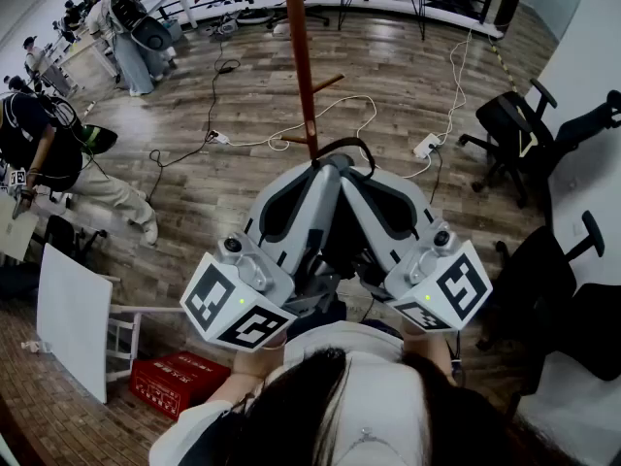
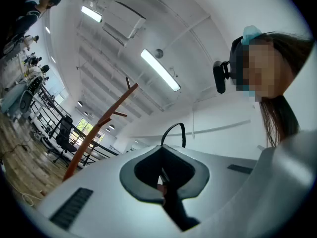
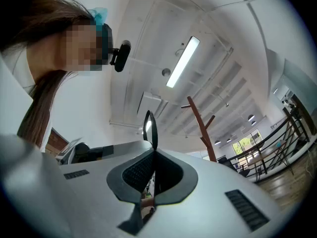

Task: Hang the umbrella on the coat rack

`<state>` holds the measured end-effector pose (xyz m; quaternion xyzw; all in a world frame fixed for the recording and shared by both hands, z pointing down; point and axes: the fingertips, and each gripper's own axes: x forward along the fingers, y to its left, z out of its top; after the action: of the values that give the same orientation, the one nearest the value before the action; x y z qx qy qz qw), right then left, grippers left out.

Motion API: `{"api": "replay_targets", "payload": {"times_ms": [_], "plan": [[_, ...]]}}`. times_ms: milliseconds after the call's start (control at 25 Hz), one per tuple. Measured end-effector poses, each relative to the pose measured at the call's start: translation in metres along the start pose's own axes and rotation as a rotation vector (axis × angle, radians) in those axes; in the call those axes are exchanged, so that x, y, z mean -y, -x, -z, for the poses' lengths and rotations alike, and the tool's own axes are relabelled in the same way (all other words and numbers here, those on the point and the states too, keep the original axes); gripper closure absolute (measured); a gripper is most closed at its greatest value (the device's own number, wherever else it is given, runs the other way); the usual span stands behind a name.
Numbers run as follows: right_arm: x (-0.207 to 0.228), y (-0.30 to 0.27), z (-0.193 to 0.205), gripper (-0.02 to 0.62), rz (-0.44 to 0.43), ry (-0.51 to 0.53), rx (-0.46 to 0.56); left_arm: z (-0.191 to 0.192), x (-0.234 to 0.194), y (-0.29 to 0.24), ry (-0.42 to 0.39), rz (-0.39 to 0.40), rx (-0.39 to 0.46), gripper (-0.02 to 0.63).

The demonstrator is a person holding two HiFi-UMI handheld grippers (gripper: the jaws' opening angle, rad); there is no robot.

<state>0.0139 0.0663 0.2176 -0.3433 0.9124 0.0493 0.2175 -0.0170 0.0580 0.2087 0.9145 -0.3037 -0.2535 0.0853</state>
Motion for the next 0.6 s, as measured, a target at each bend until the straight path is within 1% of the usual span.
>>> {"api": "replay_targets", "payload": {"times_ms": [320,600], "plan": [[0.009,-0.025,0.013,0.561,0.017,-0.004,0.002,-0.007,-0.028,-0.004,0.016,0.019,-0.008,0.598],[0.009,-0.047,0.023,0.561,0.044,0.004,0.006,-0.017,-0.050,-0.001,0.026,0.045,-0.015,0.598]]}}
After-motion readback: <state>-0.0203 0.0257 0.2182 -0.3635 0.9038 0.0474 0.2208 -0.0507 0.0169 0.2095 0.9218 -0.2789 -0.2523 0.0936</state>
